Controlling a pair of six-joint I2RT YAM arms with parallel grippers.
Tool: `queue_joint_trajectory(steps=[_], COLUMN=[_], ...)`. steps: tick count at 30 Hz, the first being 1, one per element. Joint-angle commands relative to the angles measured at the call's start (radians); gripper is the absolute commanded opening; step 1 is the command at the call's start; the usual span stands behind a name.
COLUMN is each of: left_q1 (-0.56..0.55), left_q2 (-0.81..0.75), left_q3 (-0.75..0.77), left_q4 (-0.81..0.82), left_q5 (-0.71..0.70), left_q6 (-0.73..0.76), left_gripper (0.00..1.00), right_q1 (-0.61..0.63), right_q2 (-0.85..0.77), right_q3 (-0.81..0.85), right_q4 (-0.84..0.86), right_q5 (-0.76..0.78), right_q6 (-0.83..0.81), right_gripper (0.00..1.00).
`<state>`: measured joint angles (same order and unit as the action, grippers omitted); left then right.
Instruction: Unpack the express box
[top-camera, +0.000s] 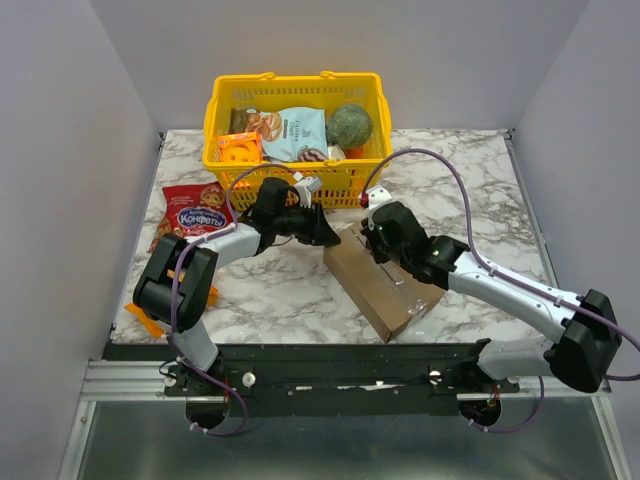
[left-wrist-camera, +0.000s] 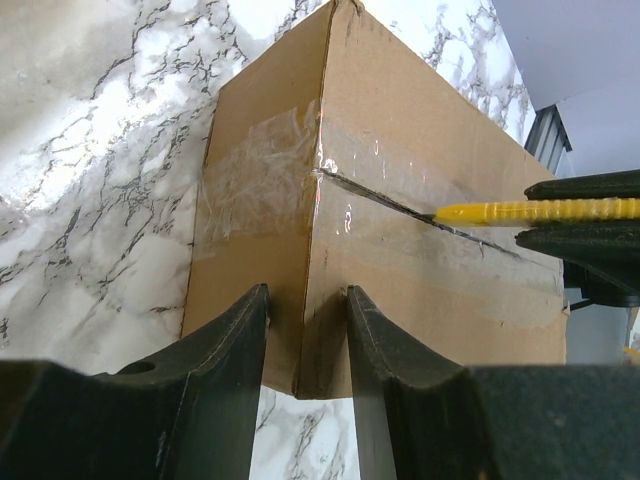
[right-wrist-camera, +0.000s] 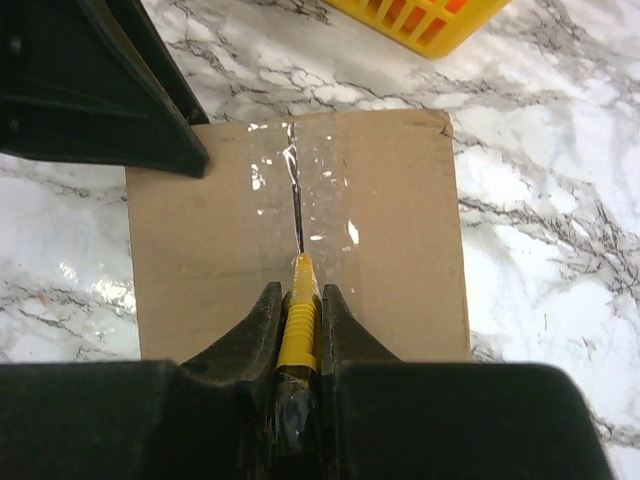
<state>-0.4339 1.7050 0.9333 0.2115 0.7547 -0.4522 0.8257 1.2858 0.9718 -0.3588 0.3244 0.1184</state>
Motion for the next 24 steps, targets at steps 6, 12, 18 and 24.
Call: queue_joint_trajectory(steps=[6, 12, 18, 24], left_q1=[0.000, 0.000, 0.000, 0.001], left_q2=[0.042, 0.048, 0.051, 0.053], left_q3=[-0.022, -0.019, -0.019, -0.021], left_q4=[-0.077, -0.078, -0.081, -0.081], left_q5=[-0.106, -0.106, -0.109, -0.107], left_q6=[0.035, 0.037, 0.035, 0.037], left_gripper=[0.43, 0.43, 0.43, 0.44], right_q1=[0.006, 0.004, 0.004, 0.004], right_q2=[-0.063, -0.085, -0.092, -0.109], right_q3=[0.039, 0.038, 0.048, 0.073], right_q4=[-0.232, -0.315, -0.394, -0.476], right_q5=[0.041, 0.001, -0.018, -0.028], right_q6=[0.035, 0.085, 0.135, 0.156], right_gripper=[0.00, 0.00, 0.00, 0.00])
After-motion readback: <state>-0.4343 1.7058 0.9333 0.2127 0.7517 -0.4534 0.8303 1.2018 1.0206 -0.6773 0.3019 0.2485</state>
